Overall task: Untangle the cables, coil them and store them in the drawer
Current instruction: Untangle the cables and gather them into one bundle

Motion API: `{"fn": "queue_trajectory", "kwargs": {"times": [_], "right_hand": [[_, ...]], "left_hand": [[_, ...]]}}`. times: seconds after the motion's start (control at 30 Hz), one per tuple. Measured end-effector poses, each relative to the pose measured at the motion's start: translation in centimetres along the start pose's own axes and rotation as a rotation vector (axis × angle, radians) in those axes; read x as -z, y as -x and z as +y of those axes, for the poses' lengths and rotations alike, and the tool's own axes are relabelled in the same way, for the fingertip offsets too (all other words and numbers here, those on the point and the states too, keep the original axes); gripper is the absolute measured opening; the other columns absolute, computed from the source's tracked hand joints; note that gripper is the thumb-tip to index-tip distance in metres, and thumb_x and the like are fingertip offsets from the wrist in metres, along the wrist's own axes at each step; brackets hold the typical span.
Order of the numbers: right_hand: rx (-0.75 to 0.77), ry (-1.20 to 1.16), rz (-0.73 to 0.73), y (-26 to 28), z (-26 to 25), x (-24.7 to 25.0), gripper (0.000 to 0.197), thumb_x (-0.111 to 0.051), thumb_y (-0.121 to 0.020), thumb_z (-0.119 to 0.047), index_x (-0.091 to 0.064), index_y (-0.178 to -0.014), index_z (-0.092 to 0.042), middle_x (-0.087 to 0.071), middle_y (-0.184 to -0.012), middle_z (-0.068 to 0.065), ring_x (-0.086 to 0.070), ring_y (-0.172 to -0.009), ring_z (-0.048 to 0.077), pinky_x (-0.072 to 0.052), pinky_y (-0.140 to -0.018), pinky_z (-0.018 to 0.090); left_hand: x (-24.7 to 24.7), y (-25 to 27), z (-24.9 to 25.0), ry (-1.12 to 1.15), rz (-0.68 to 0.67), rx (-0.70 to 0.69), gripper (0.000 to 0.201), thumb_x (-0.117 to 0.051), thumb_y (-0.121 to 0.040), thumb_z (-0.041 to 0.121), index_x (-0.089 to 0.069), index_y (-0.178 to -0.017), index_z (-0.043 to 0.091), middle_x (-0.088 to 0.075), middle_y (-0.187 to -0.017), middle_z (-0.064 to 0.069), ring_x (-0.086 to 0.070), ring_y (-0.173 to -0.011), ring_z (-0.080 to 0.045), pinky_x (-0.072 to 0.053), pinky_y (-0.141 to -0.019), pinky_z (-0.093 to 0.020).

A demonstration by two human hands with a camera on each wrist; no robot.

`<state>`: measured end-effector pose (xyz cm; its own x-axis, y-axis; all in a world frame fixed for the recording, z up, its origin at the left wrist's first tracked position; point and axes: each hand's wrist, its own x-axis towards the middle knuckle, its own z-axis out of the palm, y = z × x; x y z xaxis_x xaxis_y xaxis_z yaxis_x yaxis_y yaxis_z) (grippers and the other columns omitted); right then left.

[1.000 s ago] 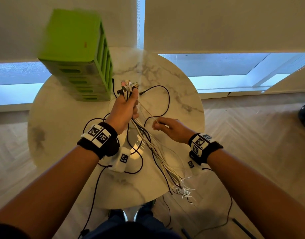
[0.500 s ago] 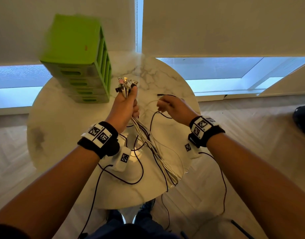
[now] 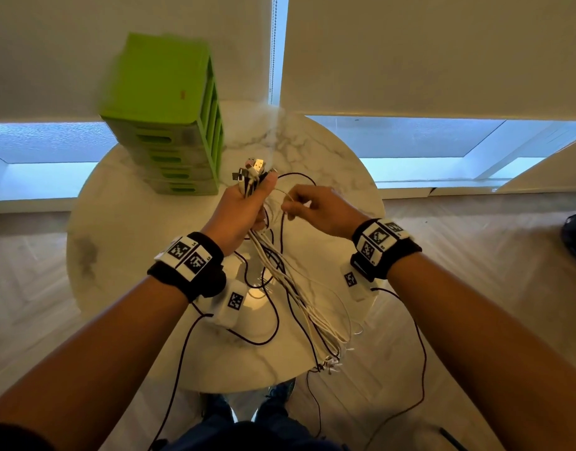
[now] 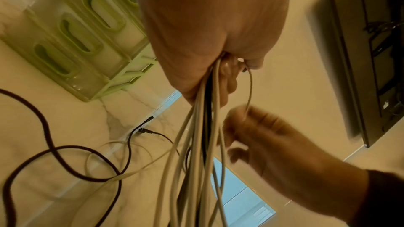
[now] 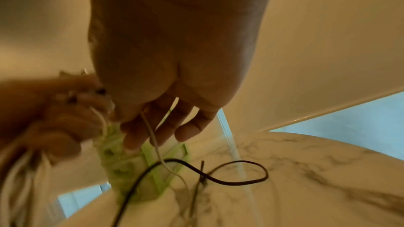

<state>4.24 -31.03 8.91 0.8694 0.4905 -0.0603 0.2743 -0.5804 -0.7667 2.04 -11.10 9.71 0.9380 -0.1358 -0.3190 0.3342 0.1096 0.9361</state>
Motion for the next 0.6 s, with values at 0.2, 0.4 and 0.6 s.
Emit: {"fn": "queue_trajectory", "kwargs": {"times": [0.2, 0.4, 0.6], "right_hand": [[-0.228, 0.239, -0.314, 0.4, 7.2, -3.5, 0.017, -0.057, -0.102, -0.029, -0.069, -0.109, -0.021, -0.067, -0.114, 0.0, -0.057, -0.101, 0.015, -0.046, -0.098, 0.035], [-0.326, 0.299, -0.129, 0.4, 9.3, -3.8, 0.02, -0.053, -0.1, -0.013, -0.069, -0.111, -0.012, -0.07, -0.109, 0.007, -0.064, -0.098, 0.023, -0.049, -0.091, 0.037], [-0.342, 0.004, -0.478, 0.3, 3.1, -4.3, 0.025, -0.061, -0.093, -0.013, -0.065, -0.111, -0.031, -0.068, -0.089, -0.004, -0.061, -0.07, 0.003, -0.048, -0.067, 0.02]], "left_hand": [[0.4, 0.6, 2.2, 0.138, 0.07, -0.027, 0.038, -0.056, -0.098, 0.006, -0.045, -0.067, 0.026, -0.023, -0.06, 0.003, -0.023, -0.051, -0.012, -0.024, -0.047, -0.024], [2.8, 0.6, 3.2, 0.325, 0.084, -0.042, 0.038, -0.038, -0.105, 0.007, -0.034, -0.069, 0.02, -0.029, -0.051, 0.008, -0.032, -0.048, -0.009, -0.028, -0.046, -0.022], [3.3, 0.1, 2.2, 0.386, 0.161, -0.004, 0.035, -0.033, -0.104, 0.004, -0.035, -0.072, 0.019, -0.032, -0.054, 0.006, -0.033, -0.049, -0.008, -0.027, -0.044, -0.02]]}}
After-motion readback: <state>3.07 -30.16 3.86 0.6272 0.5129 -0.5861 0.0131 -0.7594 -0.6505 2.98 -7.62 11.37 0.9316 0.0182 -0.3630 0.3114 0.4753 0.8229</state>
